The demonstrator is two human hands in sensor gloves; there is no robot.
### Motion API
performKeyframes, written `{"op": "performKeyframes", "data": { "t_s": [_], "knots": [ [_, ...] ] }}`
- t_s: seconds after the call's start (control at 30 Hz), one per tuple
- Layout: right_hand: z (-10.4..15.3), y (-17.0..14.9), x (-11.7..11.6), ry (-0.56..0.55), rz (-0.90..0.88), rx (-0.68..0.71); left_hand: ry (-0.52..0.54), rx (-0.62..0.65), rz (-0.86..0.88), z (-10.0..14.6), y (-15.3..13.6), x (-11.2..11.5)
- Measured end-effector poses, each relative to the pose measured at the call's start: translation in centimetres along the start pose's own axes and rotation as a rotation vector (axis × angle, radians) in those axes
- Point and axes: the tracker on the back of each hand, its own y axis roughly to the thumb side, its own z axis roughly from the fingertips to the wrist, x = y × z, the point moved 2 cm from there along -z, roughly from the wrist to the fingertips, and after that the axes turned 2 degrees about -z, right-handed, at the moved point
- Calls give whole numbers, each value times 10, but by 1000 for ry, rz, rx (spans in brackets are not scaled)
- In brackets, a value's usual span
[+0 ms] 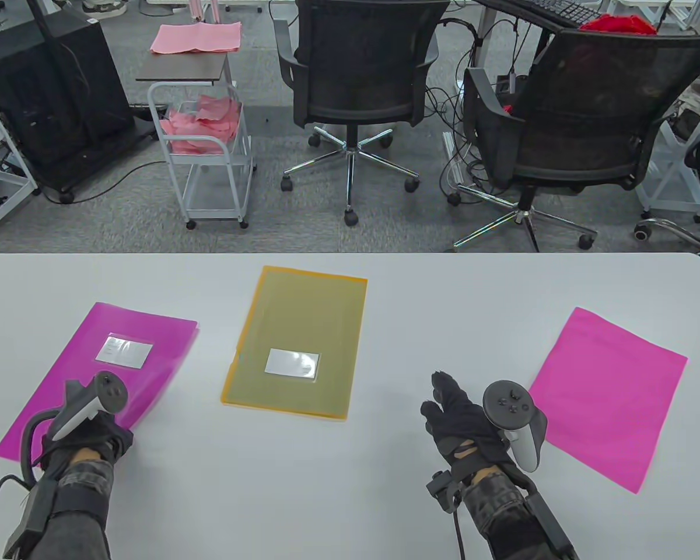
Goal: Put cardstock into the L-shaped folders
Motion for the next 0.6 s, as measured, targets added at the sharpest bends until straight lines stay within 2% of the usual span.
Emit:
{"op": "performKeyframes", "data": {
  "t_s": [0.07, 0.13, 0.17, 0.23, 0.3, 0.33, 0.4, 0.43, 0.47, 0.53, 0.6],
  "knots": [
    [1, 1, -2, 12, 9, 6, 154, -46, -35, 9, 0, -8],
    [1, 2, -3, 19, 14, 11, 283, -132, 106, 24, -2, -15],
    [1, 3, -4, 26, 20, 14, 394, -159, 164, 35, -1, -23],
    [0, 4, -7, 37, 27, 16, 528, -113, 155, 52, 6, -38],
    [0, 5, -12, 63, 27, 19, 611, 7, 138, 73, 22, -55],
    [0, 7, -15, 78, 26, 23, 642, 107, 133, 86, 36, -63],
    [0, 8, -19, 97, 3, 26, 705, 234, 60, 111, 62, -71],
    [-1, 7, -21, 107, -45, 26, 721, 366, 12, 127, 81, -73],
    [-1, 7, -21, 110, -75, 23, 736, 429, 3, 138, 94, -73],
    [0, 2, -25, 140, -283, 1, 770, 623, -35, 165, 126, -69],
    [4, -6, -32, 210, -532, -89, 808, 769, -92, 189, 155, -60]
  ]
}}
